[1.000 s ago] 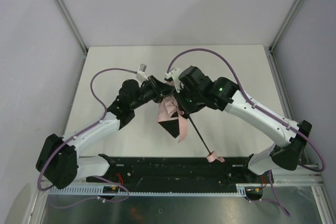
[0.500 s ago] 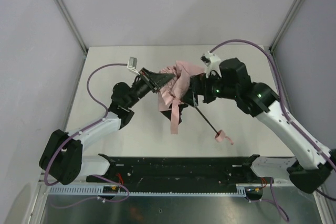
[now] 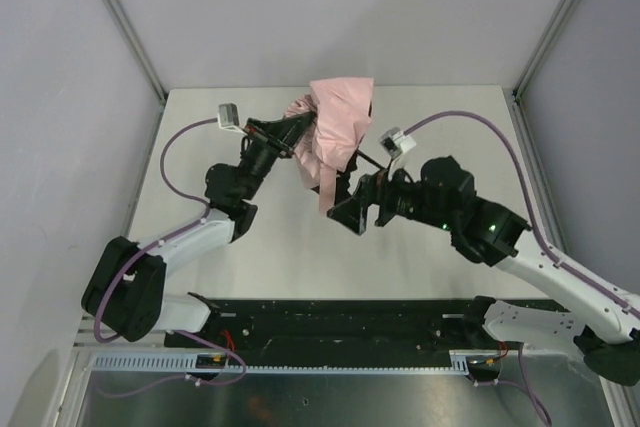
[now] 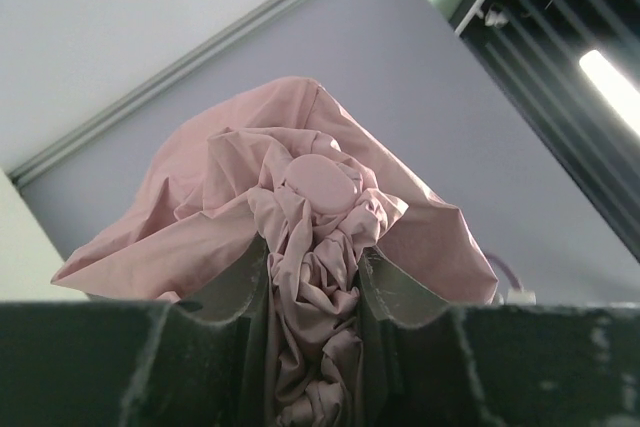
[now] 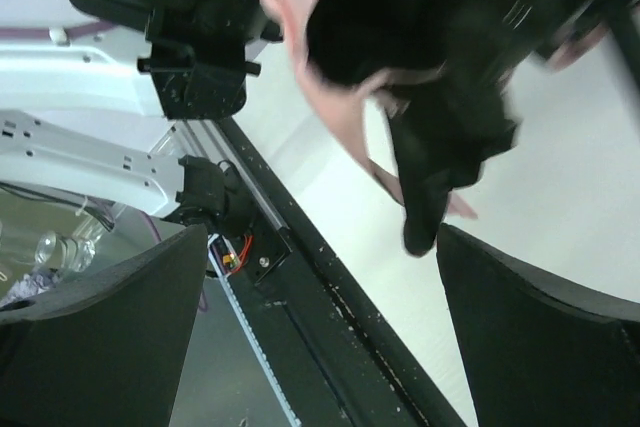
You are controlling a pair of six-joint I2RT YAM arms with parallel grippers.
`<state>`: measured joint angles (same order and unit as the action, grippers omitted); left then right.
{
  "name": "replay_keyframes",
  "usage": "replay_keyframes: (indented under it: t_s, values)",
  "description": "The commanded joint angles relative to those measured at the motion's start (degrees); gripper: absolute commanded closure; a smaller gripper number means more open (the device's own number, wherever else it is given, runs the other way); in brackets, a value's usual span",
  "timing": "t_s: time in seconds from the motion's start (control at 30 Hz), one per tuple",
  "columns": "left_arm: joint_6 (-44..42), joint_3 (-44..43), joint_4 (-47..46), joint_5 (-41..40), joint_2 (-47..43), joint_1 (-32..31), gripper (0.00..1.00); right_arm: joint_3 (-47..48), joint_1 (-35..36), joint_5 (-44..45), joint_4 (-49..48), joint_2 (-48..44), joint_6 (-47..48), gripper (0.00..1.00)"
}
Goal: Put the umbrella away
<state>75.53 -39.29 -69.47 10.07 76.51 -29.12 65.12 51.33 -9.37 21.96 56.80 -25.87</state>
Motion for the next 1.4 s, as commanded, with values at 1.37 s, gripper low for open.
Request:
replay_keyframes:
  t_s: [1.37]
  values:
    - [15.2, -15.8, -20.8, -2.3, 2.6, 10.5, 1.00, -22.9, -31.7, -22.1, -41.5, 9.5, -65.2, 0.01]
